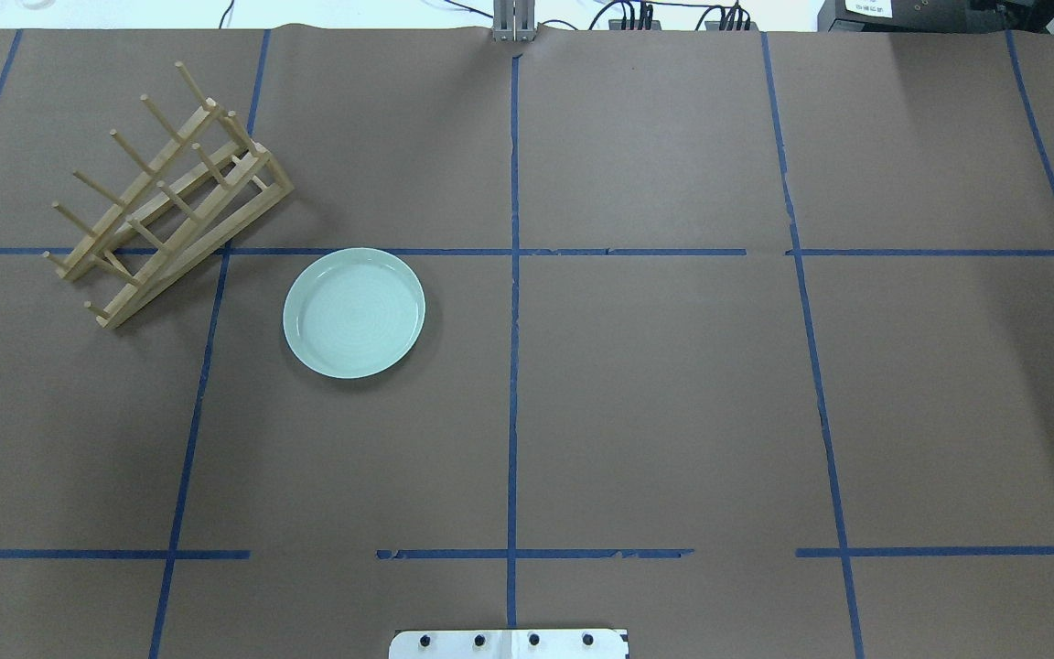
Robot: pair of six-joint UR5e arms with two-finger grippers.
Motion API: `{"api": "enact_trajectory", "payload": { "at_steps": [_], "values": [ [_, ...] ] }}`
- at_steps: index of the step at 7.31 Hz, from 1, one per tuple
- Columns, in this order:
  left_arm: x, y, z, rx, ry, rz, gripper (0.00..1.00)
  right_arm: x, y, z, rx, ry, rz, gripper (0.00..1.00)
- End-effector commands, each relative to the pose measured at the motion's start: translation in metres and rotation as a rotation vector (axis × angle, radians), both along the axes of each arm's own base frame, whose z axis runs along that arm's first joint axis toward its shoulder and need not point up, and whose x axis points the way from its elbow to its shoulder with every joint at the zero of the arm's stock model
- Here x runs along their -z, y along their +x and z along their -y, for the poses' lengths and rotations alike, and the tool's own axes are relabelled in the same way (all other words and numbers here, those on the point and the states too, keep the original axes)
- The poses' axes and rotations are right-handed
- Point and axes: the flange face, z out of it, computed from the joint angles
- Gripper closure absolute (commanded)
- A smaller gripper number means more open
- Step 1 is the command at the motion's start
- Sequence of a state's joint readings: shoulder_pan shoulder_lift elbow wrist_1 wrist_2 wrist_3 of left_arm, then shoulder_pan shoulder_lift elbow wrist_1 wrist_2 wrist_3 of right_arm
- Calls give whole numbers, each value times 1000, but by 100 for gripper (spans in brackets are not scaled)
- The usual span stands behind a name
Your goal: Place plate on table
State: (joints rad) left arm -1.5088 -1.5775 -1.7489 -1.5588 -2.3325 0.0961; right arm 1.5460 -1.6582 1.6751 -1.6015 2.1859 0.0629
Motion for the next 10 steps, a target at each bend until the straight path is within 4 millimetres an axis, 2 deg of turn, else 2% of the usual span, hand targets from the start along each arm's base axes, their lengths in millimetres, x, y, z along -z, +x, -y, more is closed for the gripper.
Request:
{"api": "enact_trajectory", "payload": {
  "at_steps": [1,2,3,4,10],
  "values": [
    [-64,-41,-56,-49,-1,26,0,-1,0,0,0,-1,0,0],
    [-69,-43,-59,-41,-20,28,0,0,0,0,0,0,0,0],
    [-83,-48,-75,-30,-56,25,0,0,0,0,0,0,0,0],
    [-87,-60,-81,-1,-64,23,0,0,0,0,-1,-1,0,0],
    [-78,-59,-75,29,-73,16,0,0,0,0,0,0,0,0]
  ]
}}
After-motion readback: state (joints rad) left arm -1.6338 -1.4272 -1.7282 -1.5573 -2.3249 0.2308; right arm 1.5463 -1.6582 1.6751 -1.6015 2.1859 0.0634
